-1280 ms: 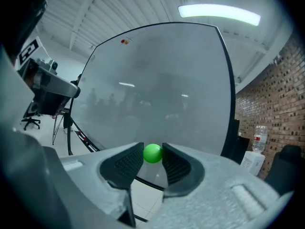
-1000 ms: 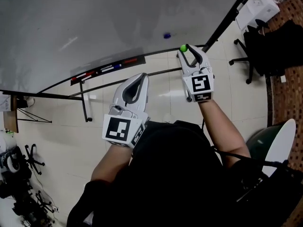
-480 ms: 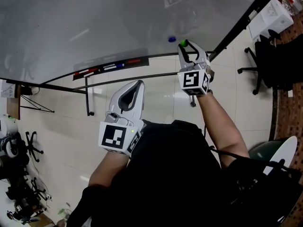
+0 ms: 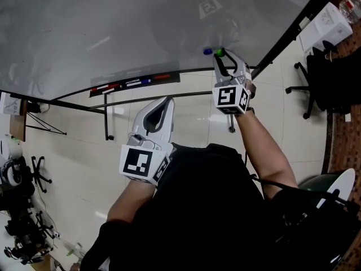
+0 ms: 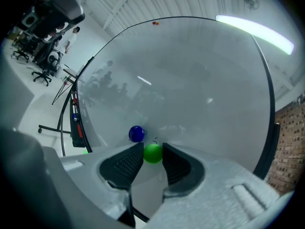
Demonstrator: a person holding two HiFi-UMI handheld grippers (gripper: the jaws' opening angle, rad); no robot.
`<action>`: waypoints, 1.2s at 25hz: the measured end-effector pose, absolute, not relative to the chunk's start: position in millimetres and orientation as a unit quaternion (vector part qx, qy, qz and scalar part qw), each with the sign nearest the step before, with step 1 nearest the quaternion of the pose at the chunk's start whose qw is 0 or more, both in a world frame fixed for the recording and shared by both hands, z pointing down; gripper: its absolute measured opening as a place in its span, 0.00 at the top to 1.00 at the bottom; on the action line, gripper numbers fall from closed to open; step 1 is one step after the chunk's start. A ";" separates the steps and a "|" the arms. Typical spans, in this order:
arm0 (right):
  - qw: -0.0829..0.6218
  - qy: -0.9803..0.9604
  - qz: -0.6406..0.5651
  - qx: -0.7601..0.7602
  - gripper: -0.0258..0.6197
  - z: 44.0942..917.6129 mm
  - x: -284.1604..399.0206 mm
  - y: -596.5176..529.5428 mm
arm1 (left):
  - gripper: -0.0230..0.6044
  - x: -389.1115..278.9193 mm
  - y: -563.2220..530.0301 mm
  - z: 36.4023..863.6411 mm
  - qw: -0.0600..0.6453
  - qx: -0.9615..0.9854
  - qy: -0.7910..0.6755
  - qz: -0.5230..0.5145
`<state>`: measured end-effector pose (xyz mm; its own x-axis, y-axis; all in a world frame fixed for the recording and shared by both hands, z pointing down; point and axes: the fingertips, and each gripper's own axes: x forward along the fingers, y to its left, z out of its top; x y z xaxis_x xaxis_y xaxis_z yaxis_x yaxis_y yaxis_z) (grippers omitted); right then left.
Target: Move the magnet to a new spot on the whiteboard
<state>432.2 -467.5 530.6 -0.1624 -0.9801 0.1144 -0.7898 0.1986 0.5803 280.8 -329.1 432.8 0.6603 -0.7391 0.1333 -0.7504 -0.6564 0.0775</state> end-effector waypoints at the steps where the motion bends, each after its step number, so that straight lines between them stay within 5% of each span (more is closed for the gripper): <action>1: 0.235 -0.737 -0.197 0.603 0.79 530.4 432.1 -467.4 | 0.94 280.8 -329.9 433.0 0.062 0.909 -0.409 0.045; 8: 0.242 -0.730 -0.219 0.601 0.79 530.3 431.6 -468.5 | 0.94 281.8 -331.9 435.5 0.059 0.911 -0.405 0.045; 13: 0.319 -0.693 -0.304 0.571 0.79 537.7 431.6 -467.5 | 0.94 279.4 -329.5 433.0 0.057 0.912 -0.404 0.044; 30: 0.287 -0.691 -0.291 0.597 0.75 528.9 426.9 -468.1 | 0.94 277.9 -323.3 426.5 0.061 0.909 -0.409 0.050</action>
<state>426.9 -468.1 528.9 -0.1232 -0.9912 0.0492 -0.6575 0.1187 0.7440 277.9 -323.3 426.5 0.6597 -0.7381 0.1416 -0.7504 -0.6574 0.0694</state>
